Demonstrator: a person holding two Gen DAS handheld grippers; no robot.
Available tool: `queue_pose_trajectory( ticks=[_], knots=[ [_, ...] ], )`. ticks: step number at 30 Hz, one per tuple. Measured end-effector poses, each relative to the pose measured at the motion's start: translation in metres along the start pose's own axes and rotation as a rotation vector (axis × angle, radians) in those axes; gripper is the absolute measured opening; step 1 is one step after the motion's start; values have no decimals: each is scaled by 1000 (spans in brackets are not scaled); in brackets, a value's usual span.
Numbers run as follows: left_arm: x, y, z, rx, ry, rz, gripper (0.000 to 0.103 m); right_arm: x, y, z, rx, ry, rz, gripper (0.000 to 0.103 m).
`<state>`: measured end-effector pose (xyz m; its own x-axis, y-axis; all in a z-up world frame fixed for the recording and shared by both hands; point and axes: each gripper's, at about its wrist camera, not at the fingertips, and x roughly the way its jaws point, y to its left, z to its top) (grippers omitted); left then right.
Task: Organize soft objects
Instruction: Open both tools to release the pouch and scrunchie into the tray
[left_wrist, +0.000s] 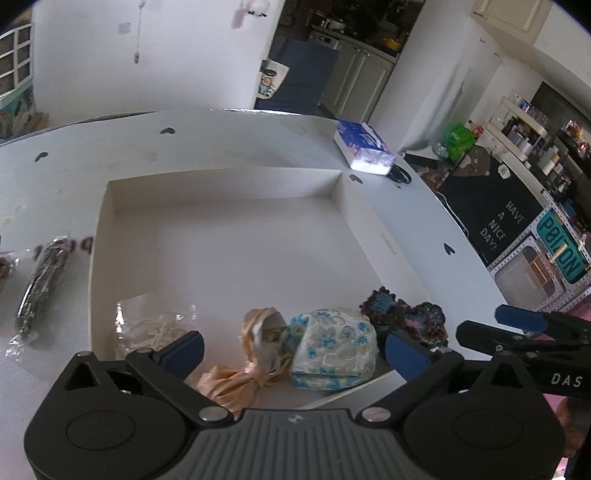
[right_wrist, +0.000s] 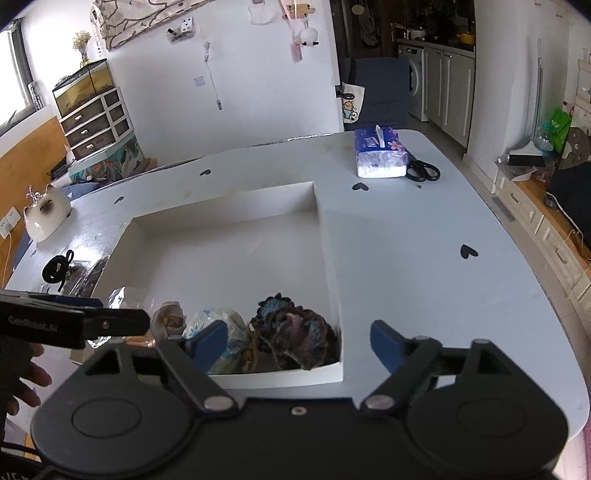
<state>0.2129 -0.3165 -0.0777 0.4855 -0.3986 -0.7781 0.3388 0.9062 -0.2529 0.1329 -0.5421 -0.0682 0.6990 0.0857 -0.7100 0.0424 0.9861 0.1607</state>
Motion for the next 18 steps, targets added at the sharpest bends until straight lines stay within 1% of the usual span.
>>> queue_pose_trajectory(
  ticks=[2,6,12,18],
  knots=[
    [-4,2,-1,-9,-11,11,103,-1,0,0,-3,-5,-1,96],
    [-9,6,-2,-18,-27,32,103,-3,0,0,-12,-11,-24,102],
    [-17,11,-8,-17,-46,36,103,-6,-2,-1,-4,-21,-49,103],
    [-26,19,-12,-16,-67,45,103,-6,4,-1,8,-18,-46,103]
  ],
)
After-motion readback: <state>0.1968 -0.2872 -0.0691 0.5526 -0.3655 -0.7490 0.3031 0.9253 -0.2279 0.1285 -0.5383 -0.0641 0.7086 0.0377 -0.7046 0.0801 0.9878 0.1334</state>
